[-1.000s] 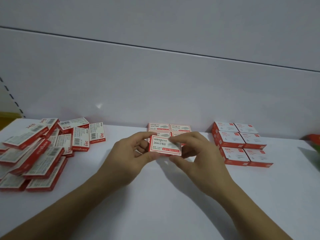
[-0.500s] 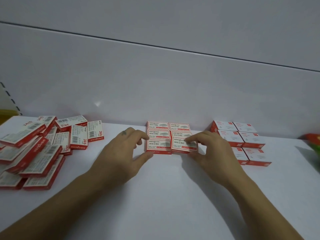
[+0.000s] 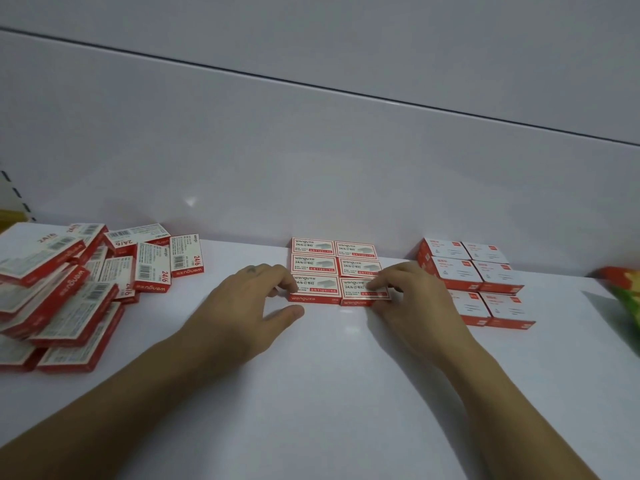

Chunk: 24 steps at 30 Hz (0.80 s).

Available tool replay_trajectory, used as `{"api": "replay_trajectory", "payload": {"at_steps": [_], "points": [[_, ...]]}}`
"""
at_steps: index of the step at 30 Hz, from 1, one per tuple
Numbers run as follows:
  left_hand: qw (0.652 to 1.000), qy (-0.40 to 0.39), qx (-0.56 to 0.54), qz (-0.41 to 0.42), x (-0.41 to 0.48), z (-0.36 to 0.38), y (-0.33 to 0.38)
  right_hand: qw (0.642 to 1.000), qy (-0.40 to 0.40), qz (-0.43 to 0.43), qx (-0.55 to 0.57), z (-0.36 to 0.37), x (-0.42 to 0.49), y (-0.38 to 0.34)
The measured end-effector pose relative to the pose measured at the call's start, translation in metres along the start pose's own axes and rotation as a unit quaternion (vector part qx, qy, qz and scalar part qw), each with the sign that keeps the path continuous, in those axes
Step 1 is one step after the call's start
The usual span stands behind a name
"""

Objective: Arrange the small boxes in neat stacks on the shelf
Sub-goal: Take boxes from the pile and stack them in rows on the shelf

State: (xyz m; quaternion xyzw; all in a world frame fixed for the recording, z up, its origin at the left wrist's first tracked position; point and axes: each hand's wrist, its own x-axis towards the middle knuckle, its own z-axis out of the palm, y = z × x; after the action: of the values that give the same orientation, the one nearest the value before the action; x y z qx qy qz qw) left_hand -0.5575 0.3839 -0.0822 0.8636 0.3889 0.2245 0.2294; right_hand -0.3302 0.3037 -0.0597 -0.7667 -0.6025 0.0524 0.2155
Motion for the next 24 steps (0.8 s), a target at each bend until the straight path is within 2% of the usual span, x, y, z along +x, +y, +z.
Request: {"api": "replay_trajectory", "payload": {"at_steps": [17, 20, 24], "points": [[0.999, -0.014, 0.047, -0.012, -0.001, -0.006, 0.01, 0.999, 0.003, 0.028, -0.036, 0.005, -0.002, -0.01], [0.997, -0.005, 0.079, -0.002, -0.001, -0.011, 0.013, 0.998, 0.003, 0.01, -0.055, -0.003, -0.002, -0.02], [0.99, 0.009, 0.141, 0.014, -0.003, -0.024, 0.019, 0.996, 0.006, -0.059, -0.065, -0.018, 0.001, -0.045]]}}
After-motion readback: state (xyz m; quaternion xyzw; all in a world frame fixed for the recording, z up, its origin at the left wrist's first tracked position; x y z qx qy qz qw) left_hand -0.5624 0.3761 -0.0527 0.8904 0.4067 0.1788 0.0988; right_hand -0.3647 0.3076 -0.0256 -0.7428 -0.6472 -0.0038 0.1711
